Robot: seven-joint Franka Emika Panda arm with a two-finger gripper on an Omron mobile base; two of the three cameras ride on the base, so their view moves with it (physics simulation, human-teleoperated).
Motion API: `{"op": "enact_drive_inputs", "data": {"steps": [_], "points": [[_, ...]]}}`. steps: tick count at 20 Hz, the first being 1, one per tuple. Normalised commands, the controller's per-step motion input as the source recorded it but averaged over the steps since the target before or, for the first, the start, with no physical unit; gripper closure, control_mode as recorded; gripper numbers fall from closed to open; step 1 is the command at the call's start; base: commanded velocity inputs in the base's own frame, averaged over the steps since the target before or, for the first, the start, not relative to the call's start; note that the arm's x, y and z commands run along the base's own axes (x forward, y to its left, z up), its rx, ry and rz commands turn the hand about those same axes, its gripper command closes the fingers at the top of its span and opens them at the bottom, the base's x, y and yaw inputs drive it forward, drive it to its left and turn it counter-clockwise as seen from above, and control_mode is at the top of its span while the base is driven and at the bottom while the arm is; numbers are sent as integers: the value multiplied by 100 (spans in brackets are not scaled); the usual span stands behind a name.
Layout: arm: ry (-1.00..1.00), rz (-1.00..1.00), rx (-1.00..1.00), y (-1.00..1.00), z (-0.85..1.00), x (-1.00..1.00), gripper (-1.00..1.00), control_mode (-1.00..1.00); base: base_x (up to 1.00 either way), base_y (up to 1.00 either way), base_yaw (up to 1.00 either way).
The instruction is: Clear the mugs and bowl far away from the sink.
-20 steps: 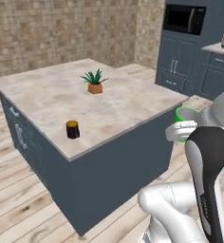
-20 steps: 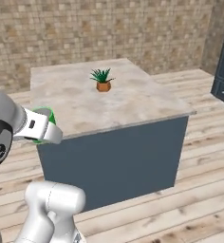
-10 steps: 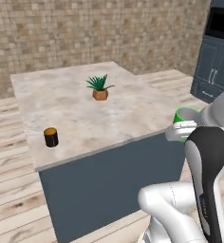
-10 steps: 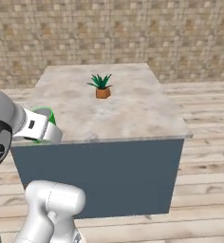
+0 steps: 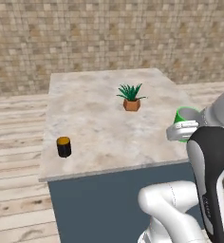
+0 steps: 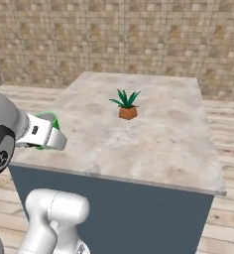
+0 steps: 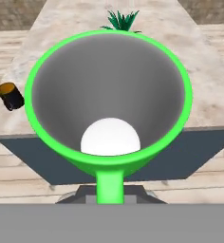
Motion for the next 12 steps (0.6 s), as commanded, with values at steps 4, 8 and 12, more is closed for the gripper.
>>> {"op": "enact_drive_inputs", "data": {"steps": [4,8,12], "points": [[0,0,0,0,0,0,100,100,42,0,38],[0,0,0,0,0,0,100,100,60,0,22],[0,0,0,0,0,0,100,100,83,-24,15]]}}
